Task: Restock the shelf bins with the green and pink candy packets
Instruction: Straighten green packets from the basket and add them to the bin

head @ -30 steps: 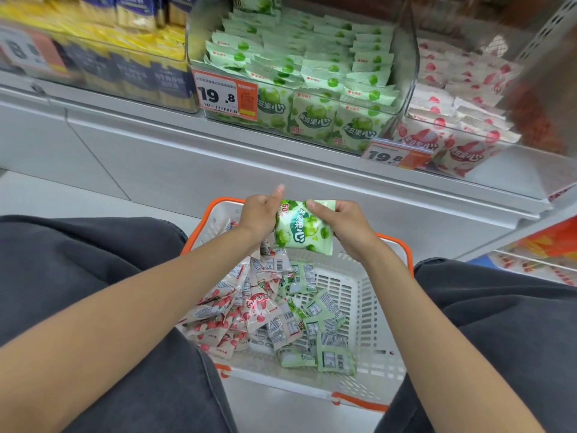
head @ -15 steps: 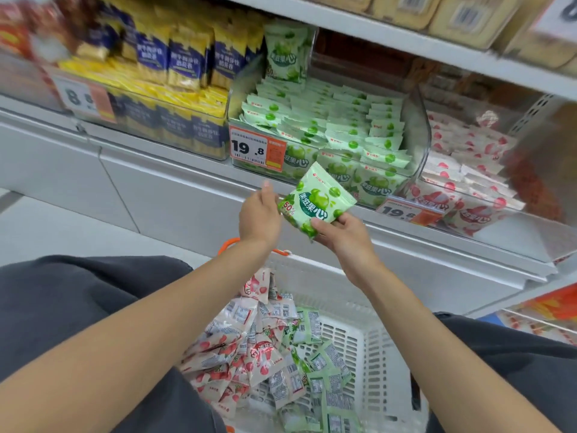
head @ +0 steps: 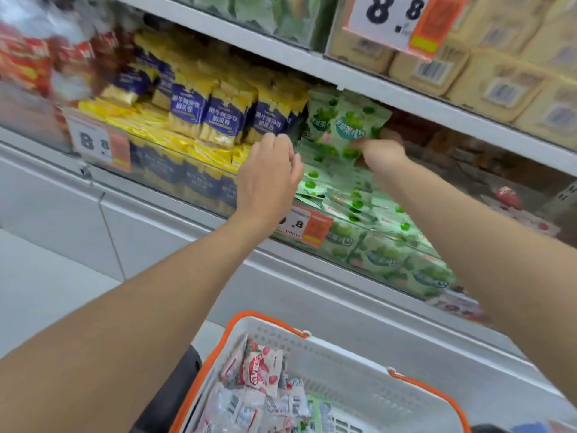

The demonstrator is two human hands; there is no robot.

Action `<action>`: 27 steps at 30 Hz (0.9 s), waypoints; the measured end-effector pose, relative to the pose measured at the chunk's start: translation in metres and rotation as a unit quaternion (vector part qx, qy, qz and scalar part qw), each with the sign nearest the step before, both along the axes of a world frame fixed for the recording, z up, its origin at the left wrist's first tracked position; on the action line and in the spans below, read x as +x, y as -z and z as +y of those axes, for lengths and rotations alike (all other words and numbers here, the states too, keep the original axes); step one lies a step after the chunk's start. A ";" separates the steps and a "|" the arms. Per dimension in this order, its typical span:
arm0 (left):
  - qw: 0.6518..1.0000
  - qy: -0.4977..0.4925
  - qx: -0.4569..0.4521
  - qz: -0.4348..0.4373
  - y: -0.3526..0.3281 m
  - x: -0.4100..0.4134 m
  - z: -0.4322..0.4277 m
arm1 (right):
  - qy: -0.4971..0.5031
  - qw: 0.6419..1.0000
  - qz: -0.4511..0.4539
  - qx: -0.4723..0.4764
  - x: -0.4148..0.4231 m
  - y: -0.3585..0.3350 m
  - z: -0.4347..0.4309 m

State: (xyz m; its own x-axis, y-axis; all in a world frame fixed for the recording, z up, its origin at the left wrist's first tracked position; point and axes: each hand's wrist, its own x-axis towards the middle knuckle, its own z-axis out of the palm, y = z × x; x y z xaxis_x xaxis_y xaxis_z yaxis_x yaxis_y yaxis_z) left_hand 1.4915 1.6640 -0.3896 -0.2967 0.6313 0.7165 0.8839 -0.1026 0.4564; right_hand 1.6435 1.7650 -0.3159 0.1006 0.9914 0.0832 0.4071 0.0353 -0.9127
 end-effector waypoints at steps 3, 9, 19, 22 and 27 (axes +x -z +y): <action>0.999 0.012 0.029 0.035 0.005 -0.007 0.004 | 0.002 0.995 -0.092 0.040 -0.027 0.001 0.019; 0.998 -0.004 0.064 0.016 0.011 -0.002 0.006 | 0.069 0.979 -0.187 0.048 -0.043 0.016 0.036; 0.997 -0.019 0.073 0.005 0.014 0.001 0.008 | 0.023 0.951 -0.301 0.073 -0.042 0.028 0.045; 0.997 -0.021 0.073 0.003 0.014 0.001 0.008 | -0.013 0.954 -0.293 0.060 -0.038 0.033 0.044; 0.997 -0.022 0.073 0.003 0.014 0.001 0.008 | 0.000 0.970 -0.236 0.058 -0.034 0.033 0.045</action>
